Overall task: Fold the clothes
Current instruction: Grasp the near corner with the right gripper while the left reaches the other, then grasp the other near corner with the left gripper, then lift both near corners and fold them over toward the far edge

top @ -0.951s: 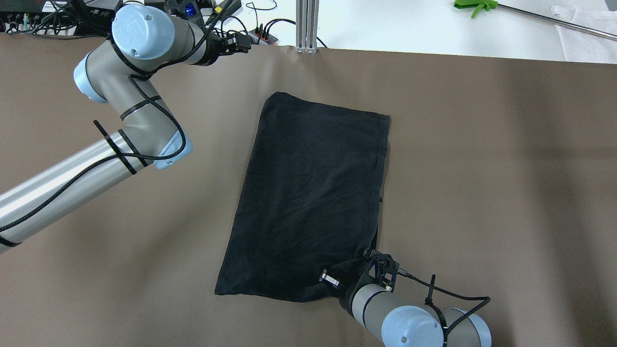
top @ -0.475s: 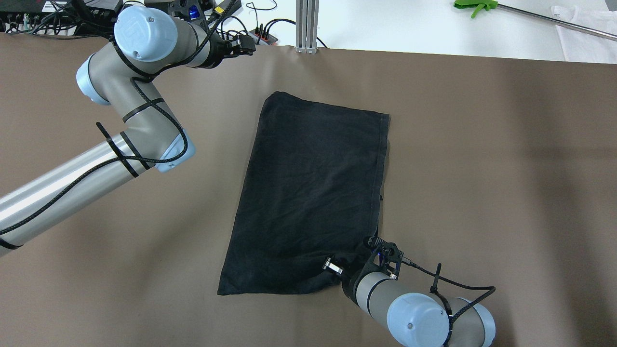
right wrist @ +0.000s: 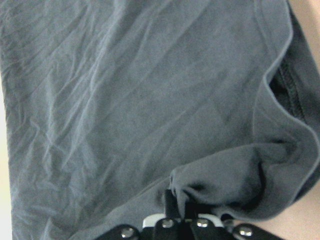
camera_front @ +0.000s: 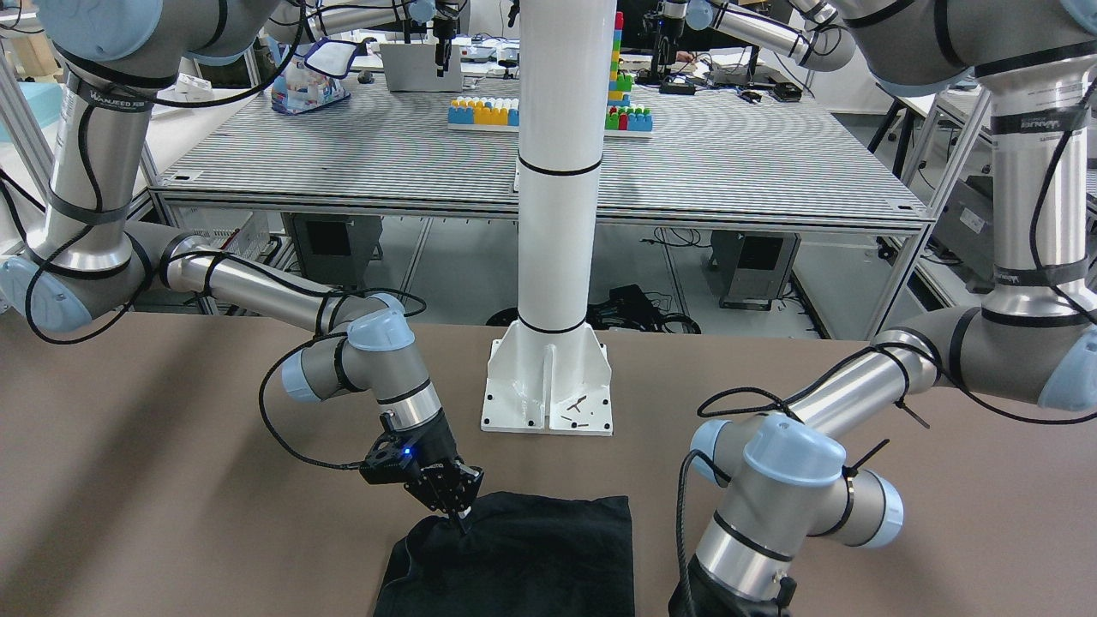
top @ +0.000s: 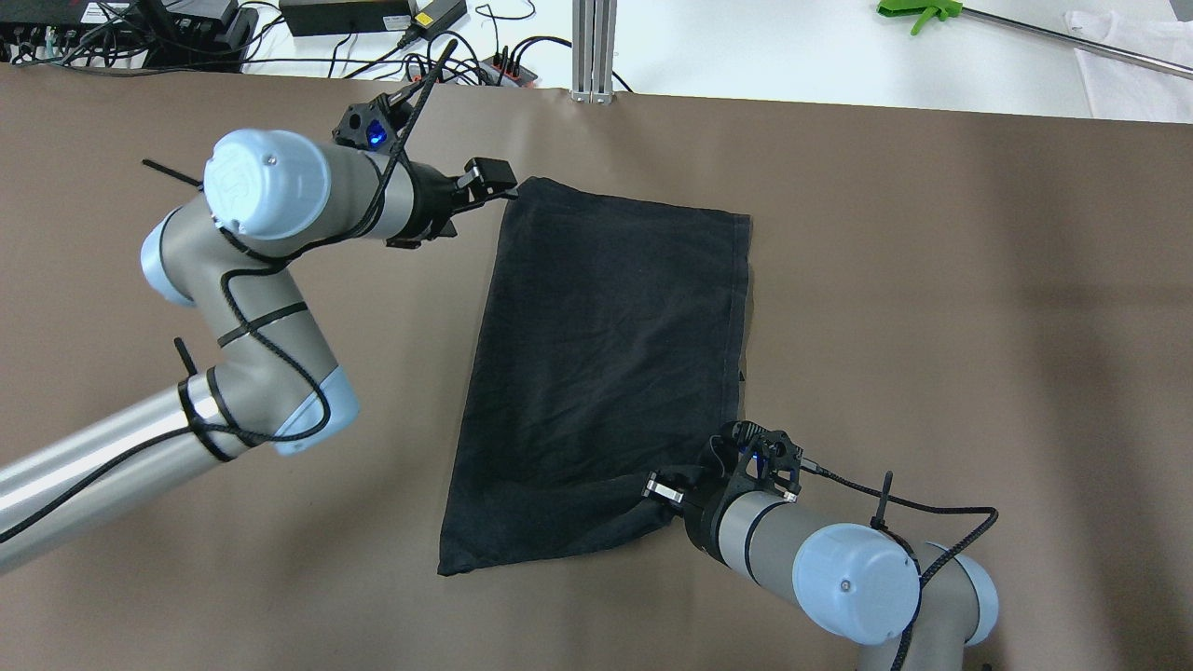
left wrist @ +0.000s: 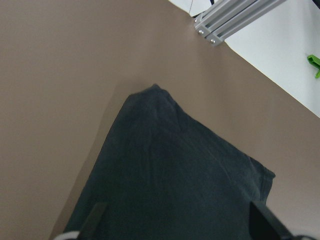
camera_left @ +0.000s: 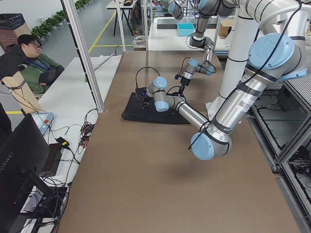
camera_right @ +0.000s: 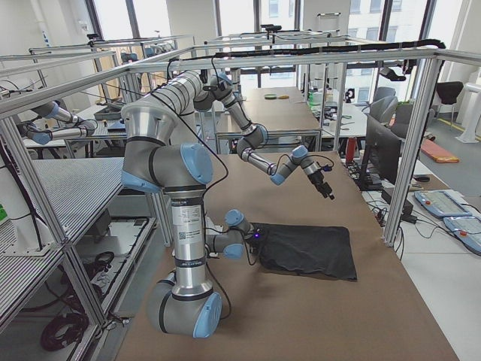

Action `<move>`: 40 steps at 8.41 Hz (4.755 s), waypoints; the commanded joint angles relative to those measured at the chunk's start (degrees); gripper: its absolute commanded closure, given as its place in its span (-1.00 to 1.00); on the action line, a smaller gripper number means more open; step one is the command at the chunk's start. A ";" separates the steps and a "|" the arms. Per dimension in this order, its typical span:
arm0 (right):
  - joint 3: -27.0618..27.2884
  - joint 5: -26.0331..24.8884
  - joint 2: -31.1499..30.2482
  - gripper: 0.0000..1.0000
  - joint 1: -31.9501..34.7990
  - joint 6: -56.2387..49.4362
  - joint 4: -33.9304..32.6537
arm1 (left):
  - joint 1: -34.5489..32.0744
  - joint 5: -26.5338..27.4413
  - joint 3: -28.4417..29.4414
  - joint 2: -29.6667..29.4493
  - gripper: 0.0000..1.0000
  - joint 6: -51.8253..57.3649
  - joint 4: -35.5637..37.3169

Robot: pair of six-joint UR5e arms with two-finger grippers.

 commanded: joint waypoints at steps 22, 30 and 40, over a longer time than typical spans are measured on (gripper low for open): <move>0.34 0.53 -0.58 1.00 -0.02 -3.82 2.21 | 35.45 28.30 -17.49 24.26 -0.67 -18.87 -1.54; 1.65 1.31 -1.89 1.00 -0.02 -3.91 2.48 | 37.04 30.59 -25.10 23.89 1.00 -17.38 0.04; 11.86 10.55 -4.19 1.00 1.44 -2.94 1.52 | 28.38 18.05 -38.85 24.08 1.00 -11.22 9.71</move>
